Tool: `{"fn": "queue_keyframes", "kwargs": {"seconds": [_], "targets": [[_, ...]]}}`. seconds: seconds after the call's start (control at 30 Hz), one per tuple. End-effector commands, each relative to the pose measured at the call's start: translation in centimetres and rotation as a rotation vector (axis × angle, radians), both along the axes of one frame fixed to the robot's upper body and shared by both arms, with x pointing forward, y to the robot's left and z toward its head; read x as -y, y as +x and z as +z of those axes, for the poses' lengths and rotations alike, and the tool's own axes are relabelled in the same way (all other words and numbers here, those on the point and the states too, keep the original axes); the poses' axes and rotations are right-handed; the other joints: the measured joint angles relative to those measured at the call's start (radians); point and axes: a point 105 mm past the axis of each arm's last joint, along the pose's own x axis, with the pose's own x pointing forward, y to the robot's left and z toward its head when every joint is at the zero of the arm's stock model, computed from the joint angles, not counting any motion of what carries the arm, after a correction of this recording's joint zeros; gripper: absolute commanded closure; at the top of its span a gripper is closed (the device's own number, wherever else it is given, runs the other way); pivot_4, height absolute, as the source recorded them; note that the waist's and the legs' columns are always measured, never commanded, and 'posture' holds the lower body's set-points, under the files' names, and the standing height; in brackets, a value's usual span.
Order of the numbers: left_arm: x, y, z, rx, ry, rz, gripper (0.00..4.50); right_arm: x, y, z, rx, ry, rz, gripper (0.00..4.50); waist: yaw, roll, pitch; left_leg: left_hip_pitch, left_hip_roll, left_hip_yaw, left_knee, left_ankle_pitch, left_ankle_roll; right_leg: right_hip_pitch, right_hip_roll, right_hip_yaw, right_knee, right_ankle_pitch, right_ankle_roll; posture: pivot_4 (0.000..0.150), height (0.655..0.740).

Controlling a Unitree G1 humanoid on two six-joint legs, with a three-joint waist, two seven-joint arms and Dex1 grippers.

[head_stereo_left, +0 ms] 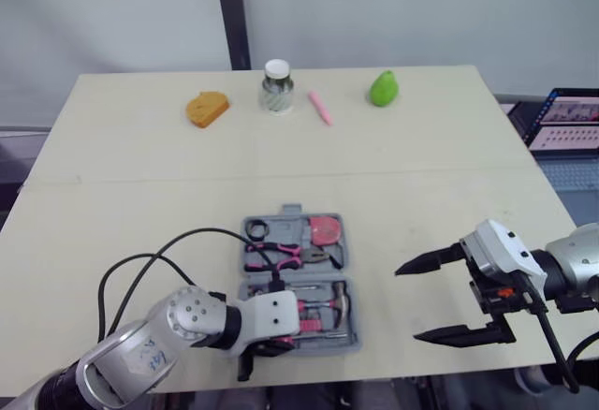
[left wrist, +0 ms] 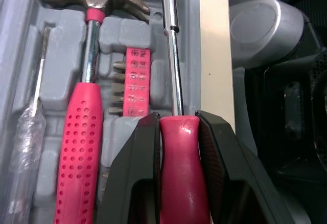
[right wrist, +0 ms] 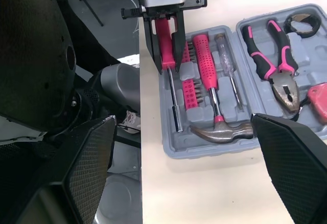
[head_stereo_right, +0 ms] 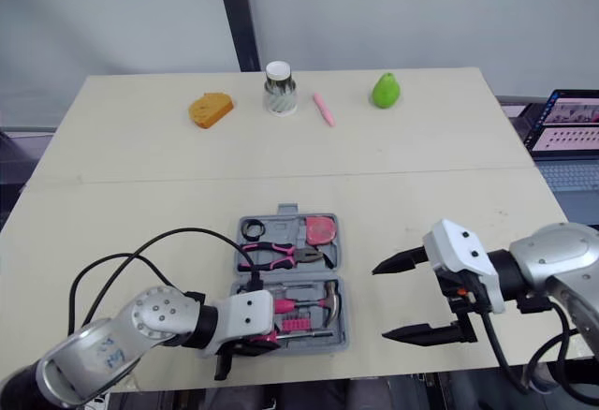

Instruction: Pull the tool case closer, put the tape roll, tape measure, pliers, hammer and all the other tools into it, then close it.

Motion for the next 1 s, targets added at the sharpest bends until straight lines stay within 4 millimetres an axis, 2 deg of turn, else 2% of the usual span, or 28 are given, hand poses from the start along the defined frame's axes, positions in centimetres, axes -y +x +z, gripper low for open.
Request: {"fn": "queue_keyframes", "kwargs": {"seconds": [0.03, 0.4, 0.73, 1.0], "targets": [[0.7, -0.6, 0.6, 0.016, -0.007, -0.024, 3.92, -0.3, -0.4, 0.8, 0.019, 0.006, 0.018, 0.00, 0.001, 0.000, 0.000, 0.000, 0.000, 0.000, 0.000, 0.000, 0.000, 0.000, 0.000, 0.000, 0.000, 0.000, 0.000, 0.150, 0.7400], [1.7, -0.8, 0.7, 0.004, -0.003, -0.049, 3.92, -0.5, -0.6, 0.8, 0.013, 0.014, 0.004, 0.00, 0.001, 0.000, 0.000, 0.000, 0.000, 0.000, 0.001, 0.000, 0.000, 0.001, 0.000, 0.000, 0.001, 0.000, 0.000, 0.150, 0.7400], [1.4, -0.7, -1.2, -0.004, 0.029, -0.044, 3.92, -0.5, -0.5, 0.8, 0.010, 0.019, -0.007, 0.00, 0.001, 0.000, 0.000, 0.000, 0.000, -0.001, 0.002, 0.000, 0.000, 0.001, 0.000, 0.000, 0.001, 0.000, 0.000, 0.150, 0.7400], [1.1, -0.7, -1.7, 0.000, 0.023, -0.038, 3.92, -0.4, -0.7, 0.8, 0.008, 0.022, -0.013, 0.00, 0.002, 0.000, 0.000, 0.000, 0.000, -0.001, 0.003, 0.000, 0.000, 0.001, 0.000, 0.000, 0.001, 0.000, 0.000, 0.150, 0.7400]]}}
